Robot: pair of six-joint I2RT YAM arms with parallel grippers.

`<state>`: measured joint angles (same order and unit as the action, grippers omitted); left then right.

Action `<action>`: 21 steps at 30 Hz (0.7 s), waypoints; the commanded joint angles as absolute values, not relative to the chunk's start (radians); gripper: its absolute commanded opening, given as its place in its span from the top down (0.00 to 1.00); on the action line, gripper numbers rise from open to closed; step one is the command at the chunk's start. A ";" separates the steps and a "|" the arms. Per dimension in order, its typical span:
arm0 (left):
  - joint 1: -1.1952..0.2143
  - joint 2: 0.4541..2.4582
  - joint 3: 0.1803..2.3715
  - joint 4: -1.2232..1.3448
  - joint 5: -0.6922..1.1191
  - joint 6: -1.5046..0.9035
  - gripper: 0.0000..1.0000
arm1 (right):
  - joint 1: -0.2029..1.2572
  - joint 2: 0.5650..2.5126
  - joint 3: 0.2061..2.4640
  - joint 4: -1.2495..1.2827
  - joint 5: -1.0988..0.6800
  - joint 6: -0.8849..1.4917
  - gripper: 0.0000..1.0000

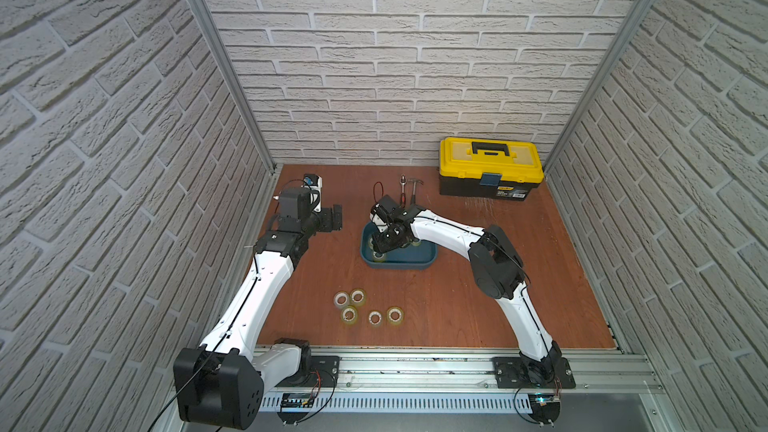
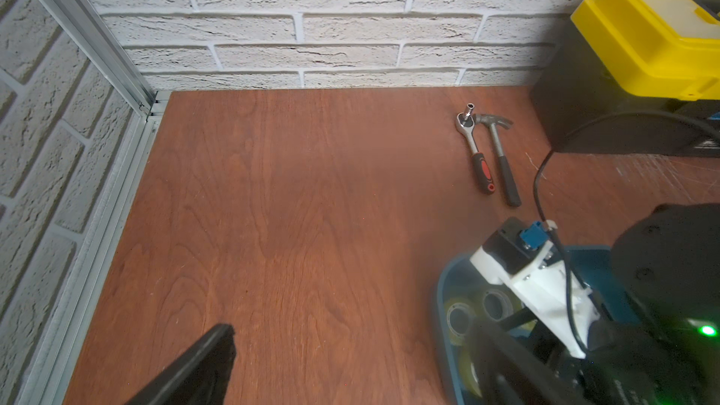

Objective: Put the transparent tape into the storage box
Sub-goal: Place the tape in the storage box.

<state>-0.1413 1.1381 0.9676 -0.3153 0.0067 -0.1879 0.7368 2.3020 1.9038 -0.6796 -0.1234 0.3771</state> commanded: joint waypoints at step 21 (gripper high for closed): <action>-0.262 1.271 1.074 -0.411 0.019 -0.161 0.02 | 0.769 1.598 1.304 -0.483 -0.023 0.413 0.49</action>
